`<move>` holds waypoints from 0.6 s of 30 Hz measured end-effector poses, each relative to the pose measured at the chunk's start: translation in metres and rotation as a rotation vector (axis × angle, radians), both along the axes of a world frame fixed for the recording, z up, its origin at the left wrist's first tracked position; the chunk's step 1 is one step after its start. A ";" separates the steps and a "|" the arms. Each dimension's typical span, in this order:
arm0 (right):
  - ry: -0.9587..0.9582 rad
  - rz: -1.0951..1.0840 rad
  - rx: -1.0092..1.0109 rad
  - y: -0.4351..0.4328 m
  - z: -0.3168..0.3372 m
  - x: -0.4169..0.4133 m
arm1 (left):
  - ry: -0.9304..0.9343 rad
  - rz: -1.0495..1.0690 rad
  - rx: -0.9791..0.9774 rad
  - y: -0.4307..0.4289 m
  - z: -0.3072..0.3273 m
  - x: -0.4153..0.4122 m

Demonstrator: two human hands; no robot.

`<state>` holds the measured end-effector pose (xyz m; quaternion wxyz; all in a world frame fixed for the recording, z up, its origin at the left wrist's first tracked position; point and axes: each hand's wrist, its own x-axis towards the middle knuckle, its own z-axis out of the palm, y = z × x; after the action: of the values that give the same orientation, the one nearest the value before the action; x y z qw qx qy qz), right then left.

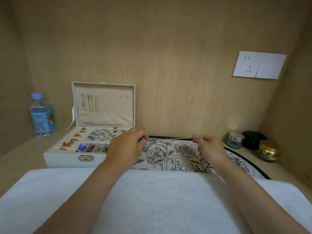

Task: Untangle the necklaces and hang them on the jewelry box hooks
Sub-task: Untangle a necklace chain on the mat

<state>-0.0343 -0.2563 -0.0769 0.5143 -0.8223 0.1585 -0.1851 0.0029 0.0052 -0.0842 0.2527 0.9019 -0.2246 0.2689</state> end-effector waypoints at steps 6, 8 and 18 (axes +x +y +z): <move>0.246 -0.081 -0.478 -0.007 -0.006 -0.004 | 0.018 -0.005 -0.011 -0.003 0.002 -0.004; 0.275 -0.167 -0.658 -0.005 -0.001 -0.008 | 0.031 -0.025 -0.010 -0.004 0.001 -0.006; 0.255 0.329 -0.674 0.000 -0.011 -0.008 | 0.131 -0.226 -0.078 -0.021 0.001 -0.023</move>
<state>-0.0424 -0.2560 -0.0881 0.2145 -0.9758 0.0177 -0.0383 -0.0200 -0.0155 -0.0830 0.3305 0.8759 -0.2972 0.1877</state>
